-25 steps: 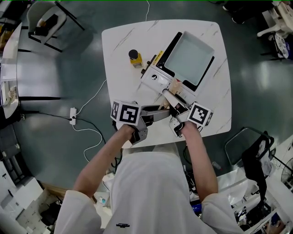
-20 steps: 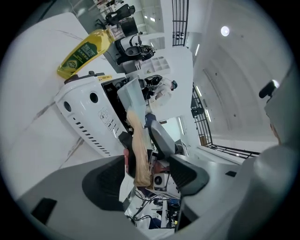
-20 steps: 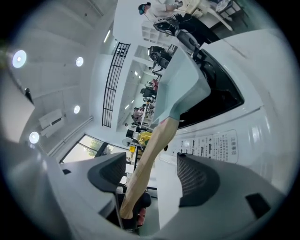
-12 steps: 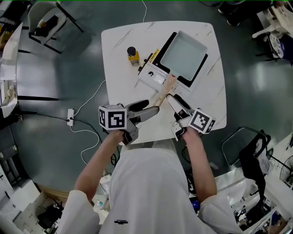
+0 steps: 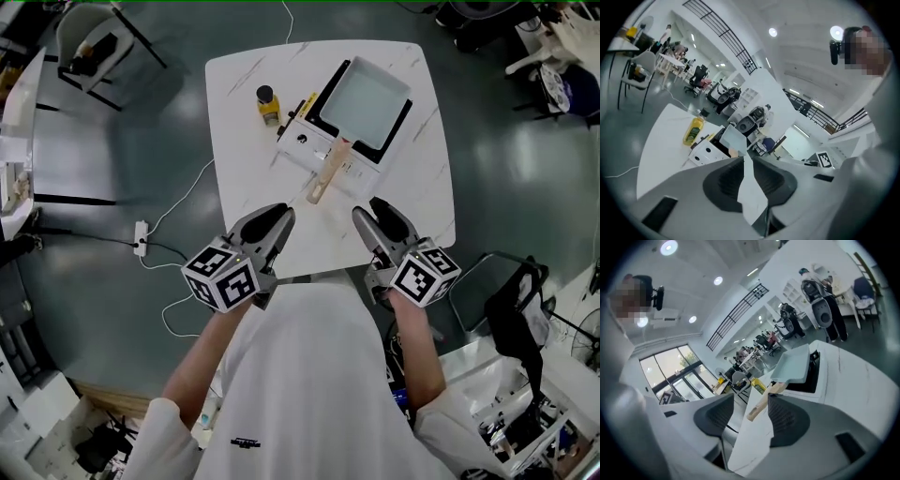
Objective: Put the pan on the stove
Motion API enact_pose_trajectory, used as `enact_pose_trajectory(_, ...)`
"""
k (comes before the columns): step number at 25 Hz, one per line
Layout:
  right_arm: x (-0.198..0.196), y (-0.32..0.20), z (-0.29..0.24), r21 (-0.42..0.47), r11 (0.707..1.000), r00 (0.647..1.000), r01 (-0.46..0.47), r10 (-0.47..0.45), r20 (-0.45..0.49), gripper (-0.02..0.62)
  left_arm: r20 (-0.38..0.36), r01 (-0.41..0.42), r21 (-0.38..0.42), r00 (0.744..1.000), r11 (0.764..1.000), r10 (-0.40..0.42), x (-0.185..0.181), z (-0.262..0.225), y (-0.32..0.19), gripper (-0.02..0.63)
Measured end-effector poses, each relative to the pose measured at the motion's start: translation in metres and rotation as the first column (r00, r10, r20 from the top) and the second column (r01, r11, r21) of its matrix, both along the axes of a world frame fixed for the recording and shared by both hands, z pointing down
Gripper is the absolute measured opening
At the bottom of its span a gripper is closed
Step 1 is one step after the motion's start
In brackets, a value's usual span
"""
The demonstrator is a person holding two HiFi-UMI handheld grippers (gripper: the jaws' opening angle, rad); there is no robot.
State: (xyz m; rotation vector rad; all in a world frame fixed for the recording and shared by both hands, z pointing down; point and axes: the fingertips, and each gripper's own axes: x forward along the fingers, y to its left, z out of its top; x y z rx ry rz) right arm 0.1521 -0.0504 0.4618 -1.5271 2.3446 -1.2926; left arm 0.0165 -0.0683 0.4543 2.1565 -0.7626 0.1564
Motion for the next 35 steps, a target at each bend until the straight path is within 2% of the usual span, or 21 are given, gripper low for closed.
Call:
enact_pose_trajectory(2,-0.003,0.006,-0.012,0.033,0.999,0.995,0.043,-0.04,-0.092,0.206,0.017,0.033,0.029,0.999,0.999,-0.033,-0.005,-0.01,-0.001,0.063)
enact_pose_trajectory(5,-0.015,0.017,-0.03,0.081,0.991,0.978,0.107,-0.09,-0.189,0.192,0.034,0.065,0.053,0.997,0.996,-0.067,-0.01,-0.019,0.004,0.055)
enact_pose_trajectory(7,-0.023,0.022,-0.043,0.117,0.985,0.97,0.128,-0.1,-0.22,0.176,0.057,0.081,0.102,0.995,0.992,-0.087,-0.012,-0.028,0.004,0.006)
enact_pose_trajectory(11,-0.039,0.027,-0.058,0.166,0.971,0.951,0.173,-0.12,-0.286,0.143,0.121,0.036,0.179,0.991,0.983,-0.059,-0.008,-0.04,0.009,0.0)
enact_pose_trajectory(14,-0.045,0.03,-0.069,0.205,0.955,0.914,0.217,-0.125,-0.386,0.143,0.14,0.013,0.212,0.989,0.977,-0.043,-0.005,-0.048,0.015,0.0)
enact_pose_trajectory(16,-0.046,0.03,-0.078,0.236,0.941,0.889,0.241,-0.117,-0.443,0.094,0.134,0.013,0.244,0.99,0.97,-0.047,-0.006,-0.057,0.018,0.0)
enact_pose_trajectory(18,-0.045,0.031,-0.088,0.264,0.933,0.888,0.243,-0.104,-0.448,0.052,0.134,0.014,0.287,0.989,0.958,-0.054,-0.006,-0.066,0.021,0.0)
enact_pose_trajectory(19,-0.044,0.031,-0.092,0.274,0.932,0.893,0.236,-0.097,-0.439,0.008,0.136,0.014,0.308,0.989,0.951,-0.059,-0.007,-0.07,0.022,0.0)
enact_pose_trajectory(23,-0.039,0.03,-0.097,0.274,0.938,0.903,0.212,-0.081,-0.422,0.005,0.14,0.026,0.352,0.987,0.936,-0.08,-0.01,-0.081,0.024,0.0)
enact_pose_trajectory(35,-0.031,0.035,-0.093,0.269,0.938,0.9,0.22,-0.089,-0.427,0.005,0.14,0.014,0.375,0.988,0.927,-0.071,-0.006,-0.088,0.03,0.0)
